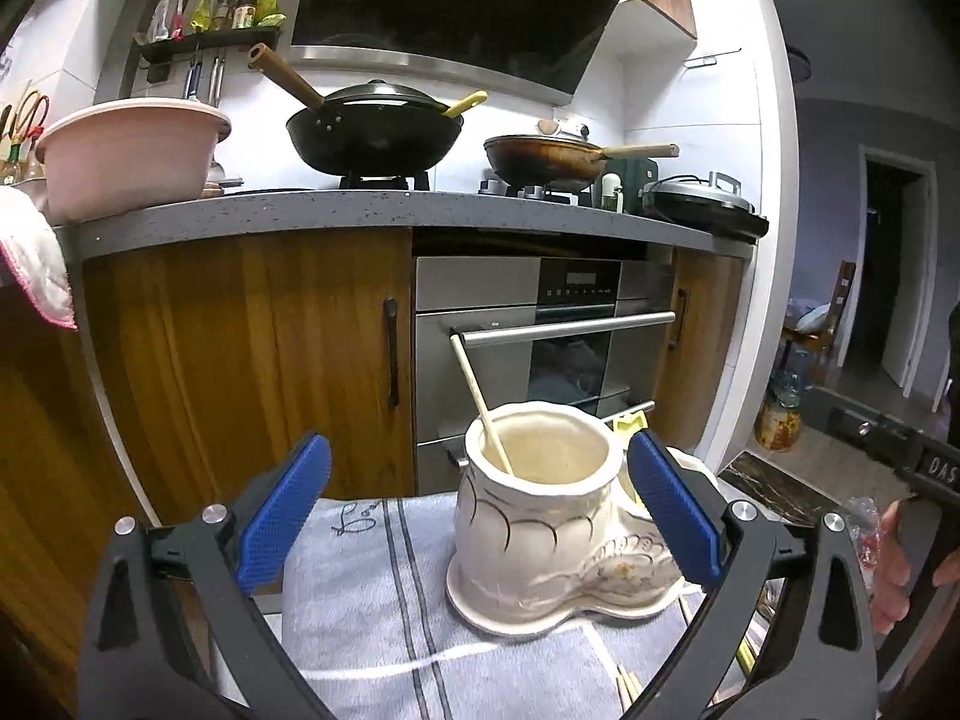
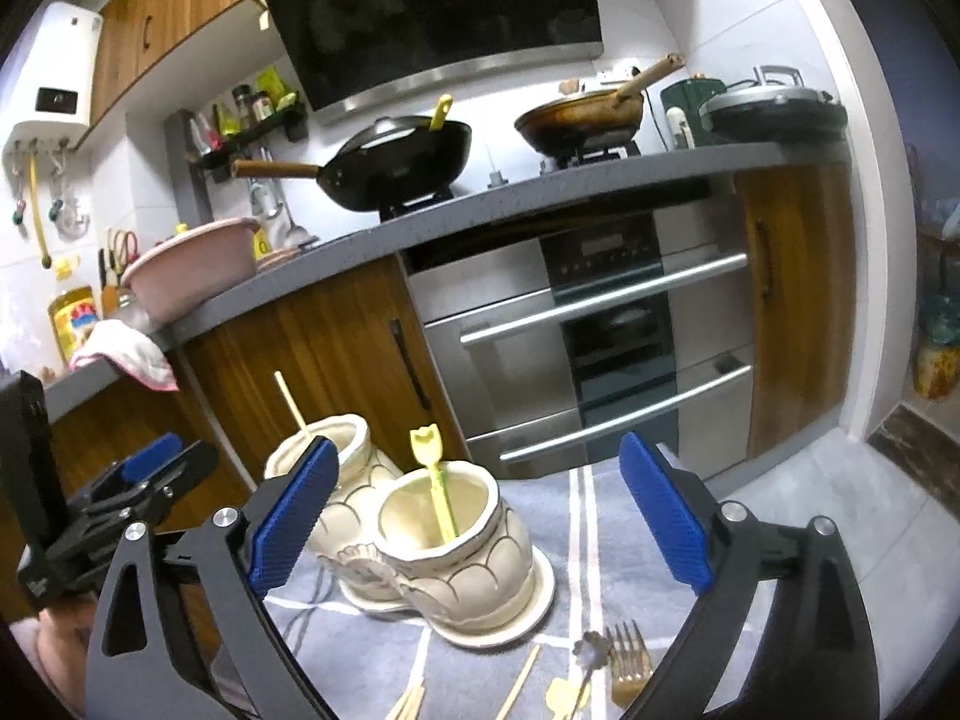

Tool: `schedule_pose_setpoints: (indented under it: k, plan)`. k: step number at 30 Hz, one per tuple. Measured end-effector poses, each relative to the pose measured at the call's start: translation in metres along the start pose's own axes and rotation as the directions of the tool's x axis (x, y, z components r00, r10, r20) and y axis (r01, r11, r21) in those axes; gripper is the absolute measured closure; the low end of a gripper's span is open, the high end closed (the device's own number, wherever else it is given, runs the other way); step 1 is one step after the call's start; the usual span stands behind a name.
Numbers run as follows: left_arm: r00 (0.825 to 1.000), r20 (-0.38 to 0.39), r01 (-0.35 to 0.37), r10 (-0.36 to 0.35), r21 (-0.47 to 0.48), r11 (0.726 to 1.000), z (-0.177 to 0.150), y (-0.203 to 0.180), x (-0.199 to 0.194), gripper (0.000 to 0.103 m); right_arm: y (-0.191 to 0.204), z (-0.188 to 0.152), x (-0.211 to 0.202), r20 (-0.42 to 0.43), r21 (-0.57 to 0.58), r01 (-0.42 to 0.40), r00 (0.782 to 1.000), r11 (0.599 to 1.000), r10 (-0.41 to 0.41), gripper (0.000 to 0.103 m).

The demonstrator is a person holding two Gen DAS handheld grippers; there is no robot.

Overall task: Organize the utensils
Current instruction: 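Drop chopstick into tall cup with left tool while right tool drops spatula into short cup, then grasp another wooden chopstick with the left tool while the right tool grasps the gold fork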

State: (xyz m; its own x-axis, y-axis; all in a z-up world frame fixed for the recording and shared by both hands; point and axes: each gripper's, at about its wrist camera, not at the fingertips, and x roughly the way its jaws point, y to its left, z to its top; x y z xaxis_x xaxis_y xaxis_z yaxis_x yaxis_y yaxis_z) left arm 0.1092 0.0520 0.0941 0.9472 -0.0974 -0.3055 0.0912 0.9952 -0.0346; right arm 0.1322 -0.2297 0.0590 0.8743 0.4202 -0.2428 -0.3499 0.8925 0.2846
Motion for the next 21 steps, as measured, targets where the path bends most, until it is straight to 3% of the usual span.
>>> schedule_pose_setpoints:
  k: [10, 21]
  plan:
    - [0.998, -0.029, 0.046, -0.046, -0.005, 0.999, -0.008, -0.009, -0.032, 0.005, -0.008, -0.003, -0.046, -0.007, -0.017, 0.04, 0.999, 0.999, -0.04, 0.006]
    - [0.988, -0.118, 0.106, -0.104, 0.016, 0.994, -0.037, -0.025, -0.052, 0.005, -0.032, -0.031, -0.077, -0.09, -0.041, 0.128, 0.987, 0.991, -0.131, 0.006]
